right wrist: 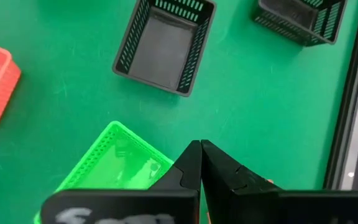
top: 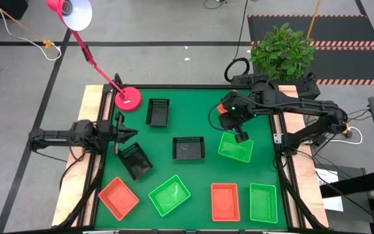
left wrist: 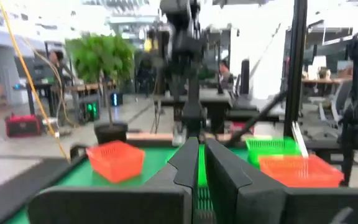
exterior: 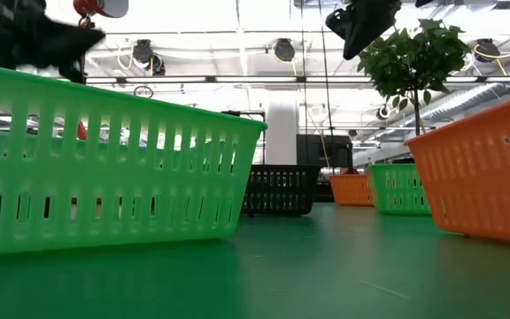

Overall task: Stack baskets by color
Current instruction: Stack the top green bin on top of the bottom right green bin

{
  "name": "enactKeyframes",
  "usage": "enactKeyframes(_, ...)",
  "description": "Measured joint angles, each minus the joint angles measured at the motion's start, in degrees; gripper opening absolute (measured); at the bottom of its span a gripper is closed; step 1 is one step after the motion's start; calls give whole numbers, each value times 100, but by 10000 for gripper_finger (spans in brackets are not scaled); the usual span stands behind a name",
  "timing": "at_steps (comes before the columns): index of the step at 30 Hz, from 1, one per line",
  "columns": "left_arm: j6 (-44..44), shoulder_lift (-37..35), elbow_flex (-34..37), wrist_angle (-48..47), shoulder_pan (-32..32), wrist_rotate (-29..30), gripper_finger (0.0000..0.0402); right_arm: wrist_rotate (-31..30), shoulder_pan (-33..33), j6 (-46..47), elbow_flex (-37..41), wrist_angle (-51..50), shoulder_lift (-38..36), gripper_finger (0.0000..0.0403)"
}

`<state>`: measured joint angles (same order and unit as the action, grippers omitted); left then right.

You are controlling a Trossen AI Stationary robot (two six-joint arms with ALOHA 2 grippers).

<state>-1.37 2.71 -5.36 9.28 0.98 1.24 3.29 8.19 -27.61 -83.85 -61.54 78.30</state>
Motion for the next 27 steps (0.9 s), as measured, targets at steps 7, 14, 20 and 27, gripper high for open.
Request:
enactKeyframes(7, 46, 1149, -1471, -912, 1, 78, 30, 4, -2, 305, 0, -44, 4, 0)
enactKeyframes(14, -3, 2776, -3346, -2256, 1, 80, 30, 4, -2, 300, 0, -91, 7, 0)
enactKeyframes(20, -137, 4095, -5112, -3634, 1, 80, 30, 6, -4, 295, 0, -92, 4, 0)
enactKeyframes(27, -234, 5142, -6318, -5010, 25, 81, 30, 505, -24, 196, 261, -85, 2, 0)
